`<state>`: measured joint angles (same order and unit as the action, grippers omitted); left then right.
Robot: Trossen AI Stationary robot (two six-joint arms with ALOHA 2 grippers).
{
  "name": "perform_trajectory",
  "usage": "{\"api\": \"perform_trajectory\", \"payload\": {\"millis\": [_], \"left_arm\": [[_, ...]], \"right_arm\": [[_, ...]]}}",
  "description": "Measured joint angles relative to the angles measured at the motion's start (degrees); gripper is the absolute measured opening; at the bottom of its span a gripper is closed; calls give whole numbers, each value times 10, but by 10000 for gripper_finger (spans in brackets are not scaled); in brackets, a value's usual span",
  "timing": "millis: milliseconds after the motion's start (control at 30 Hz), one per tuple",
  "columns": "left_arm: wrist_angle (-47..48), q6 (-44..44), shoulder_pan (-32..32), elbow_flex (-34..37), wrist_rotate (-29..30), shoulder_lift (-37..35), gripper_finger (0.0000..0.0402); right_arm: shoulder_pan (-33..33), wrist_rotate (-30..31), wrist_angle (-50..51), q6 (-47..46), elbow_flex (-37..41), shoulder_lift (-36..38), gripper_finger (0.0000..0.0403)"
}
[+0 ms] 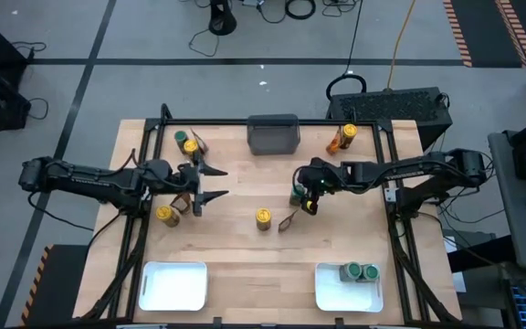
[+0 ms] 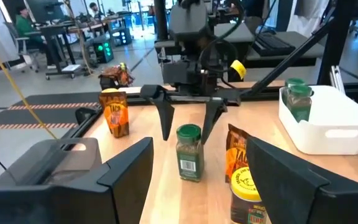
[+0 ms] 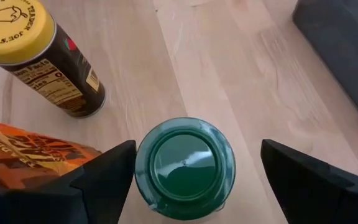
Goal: Sort spices by type
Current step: Put the bottom green seasoning bottle into the right white bin
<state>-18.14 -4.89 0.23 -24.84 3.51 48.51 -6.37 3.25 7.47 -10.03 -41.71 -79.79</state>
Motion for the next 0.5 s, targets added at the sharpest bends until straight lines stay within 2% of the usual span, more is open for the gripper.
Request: {"api": "perform_trajectory", "payload": {"millis": [167,500], "left_arm": [[-2,0,0,0,0,0,260],[-2,1,0,0,0,0,260]], "right_arm": [[0,0,2,0,0,0,290],[0,-3,11,2,-5,8,195]]}}
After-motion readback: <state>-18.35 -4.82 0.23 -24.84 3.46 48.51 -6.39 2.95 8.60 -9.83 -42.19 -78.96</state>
